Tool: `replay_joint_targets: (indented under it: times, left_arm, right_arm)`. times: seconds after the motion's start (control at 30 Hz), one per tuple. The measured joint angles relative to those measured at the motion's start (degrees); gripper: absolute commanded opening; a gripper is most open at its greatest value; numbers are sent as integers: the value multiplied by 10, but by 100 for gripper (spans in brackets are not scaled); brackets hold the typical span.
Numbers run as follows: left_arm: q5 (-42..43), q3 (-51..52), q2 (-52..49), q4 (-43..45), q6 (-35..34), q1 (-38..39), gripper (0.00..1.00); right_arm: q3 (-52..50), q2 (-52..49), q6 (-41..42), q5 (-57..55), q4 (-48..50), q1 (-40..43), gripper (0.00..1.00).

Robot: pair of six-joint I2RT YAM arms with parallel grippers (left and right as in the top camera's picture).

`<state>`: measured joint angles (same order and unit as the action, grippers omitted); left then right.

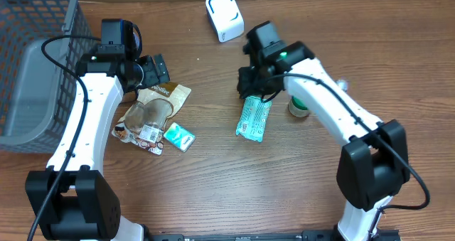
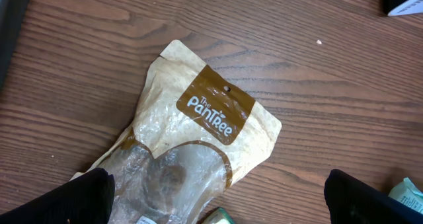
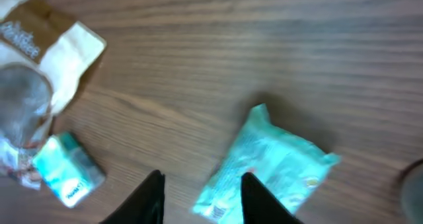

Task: Scan the item barcode
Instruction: 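Bring the pack back and set it down on the table centre, then release the pack and move the right gripper left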

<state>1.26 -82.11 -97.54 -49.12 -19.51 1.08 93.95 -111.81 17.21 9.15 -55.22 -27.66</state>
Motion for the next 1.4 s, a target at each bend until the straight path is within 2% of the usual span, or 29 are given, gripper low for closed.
replay_joint_targets:
  times: [0.1,0.17,0.3,0.53,0.8,1.4]
  left_arm:
    - [0,0,0,0,0,0,100]
    - [0,0,0,0,0,0,100]
    - [0,0,0,0,0,0,100]
    - [0,0,0,0,0,0,100]
    - [0,0,0,0,0,0,100]
    - [0,0,0,0,0,0,100]
  right_arm:
    - [0,0,40,0,8,-34,28]
    - [0,0,70,0,14,-56,17]
    - [-2,0,131,0,21,-94,4]
    - [-26,0,232,-61,27,-118,4]
    - [-116,-6,270,-121,111,-118,4]
    - [-130,-12,293,-146,22,-117,4]
